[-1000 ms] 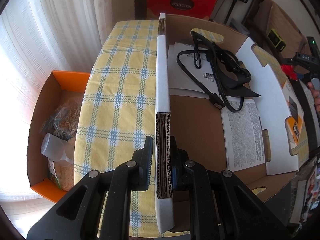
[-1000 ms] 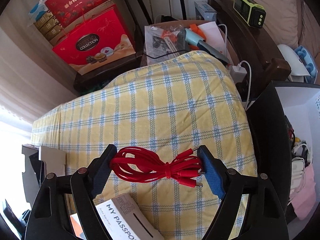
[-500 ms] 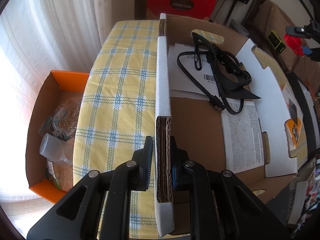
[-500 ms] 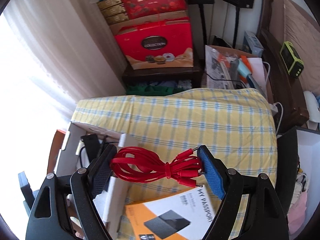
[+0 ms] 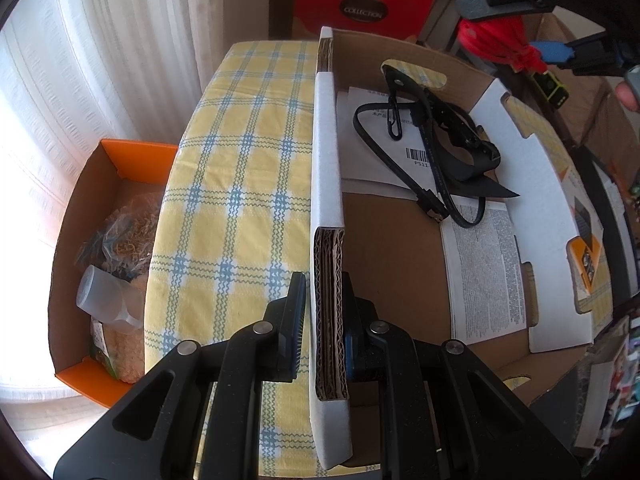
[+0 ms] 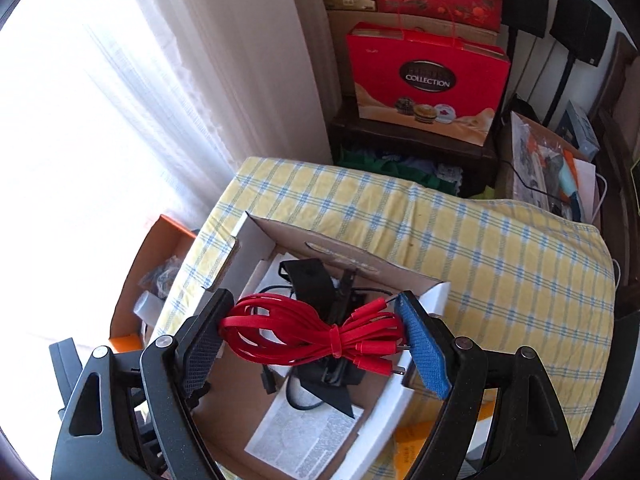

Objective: Organize objects
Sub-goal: 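Carry the red cord into the tray and release it, then release the tray wall and grasp the My Passport box with both tools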

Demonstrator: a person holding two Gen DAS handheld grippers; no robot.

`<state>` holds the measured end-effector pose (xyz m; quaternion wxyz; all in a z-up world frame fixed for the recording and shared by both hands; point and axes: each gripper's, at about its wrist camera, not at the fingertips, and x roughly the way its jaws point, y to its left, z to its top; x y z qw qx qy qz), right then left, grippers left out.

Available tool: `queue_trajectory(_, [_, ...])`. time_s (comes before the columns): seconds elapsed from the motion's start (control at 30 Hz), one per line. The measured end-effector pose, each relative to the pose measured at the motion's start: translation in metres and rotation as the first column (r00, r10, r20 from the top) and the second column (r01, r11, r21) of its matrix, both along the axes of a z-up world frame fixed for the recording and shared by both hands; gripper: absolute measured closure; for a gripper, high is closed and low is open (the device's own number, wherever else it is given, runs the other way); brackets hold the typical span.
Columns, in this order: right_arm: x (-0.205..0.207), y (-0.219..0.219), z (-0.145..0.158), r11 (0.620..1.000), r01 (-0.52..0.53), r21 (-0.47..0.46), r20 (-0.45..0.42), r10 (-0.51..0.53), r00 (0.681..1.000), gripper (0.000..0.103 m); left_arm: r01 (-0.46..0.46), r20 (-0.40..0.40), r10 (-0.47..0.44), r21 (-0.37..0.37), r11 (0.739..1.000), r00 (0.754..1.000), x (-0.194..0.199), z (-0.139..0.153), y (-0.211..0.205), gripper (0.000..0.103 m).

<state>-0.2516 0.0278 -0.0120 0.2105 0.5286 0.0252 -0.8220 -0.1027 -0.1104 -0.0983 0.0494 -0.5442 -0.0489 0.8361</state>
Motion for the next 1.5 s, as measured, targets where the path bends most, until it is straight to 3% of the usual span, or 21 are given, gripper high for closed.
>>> queue_trajectory(0.33, [-0.008, -0.028, -0.040, 1.000, -0.008, -0.007, 0.044, 0.009, 0.999, 0.019, 0.003, -0.005, -0.003, 0.002, 1.000, 1.000, 0.001, 0.000, 0.000, 0.088])
queue_trajectory(0.73, [-0.013, -0.041, -0.061, 0.999, -0.035, 0.003, 0.063, 0.035, 0.997, 0.017, 0.000, -0.004, 0.000, 0.008, 1.000, 1.000, 0.001, 0.000, 0.000, 0.088])
queue_trajectory(0.97, [0.000, -0.053, -0.051, 0.992, -0.119, 0.036, 0.018, 0.118, 0.993, 0.016, 0.000, -0.005, 0.000, 0.008, 1.000, 1.000, 0.000, 0.001, 0.001, 0.088])
queue_trajectory(1.27, [0.007, -0.035, -0.026, 0.995, -0.099, 0.016, -0.012, 0.099, 0.995, 0.016, -0.021, -0.009, 0.021, 0.013, 1.000, 1.000, 0.002, 0.002, -0.005, 0.081])
queue_trajectory(1.33, [0.011, -0.028, -0.022, 0.996, -0.092, 0.014, -0.012, 0.092, 0.996, 0.016, -0.026, -0.016, 0.026, 0.011, 1.000, 1.000, 0.004, 0.005, -0.007, 0.076])
queue_trajectory(1.4, [0.015, -0.019, -0.018, 0.997, -0.082, 0.012, -0.009, 0.082, 0.997, 0.016, -0.029, -0.030, 0.030, 0.020, 0.999, 0.999, 0.007, 0.010, -0.009, 0.055])
queue_trajectory(1.5, [0.027, -0.006, -0.009, 0.997, -0.082, 0.014, -0.019, 0.082, 0.996, 0.016, -0.062, -0.062, 0.063, 0.026, 0.998, 0.996, 0.014, 0.023, -0.015, 0.032])
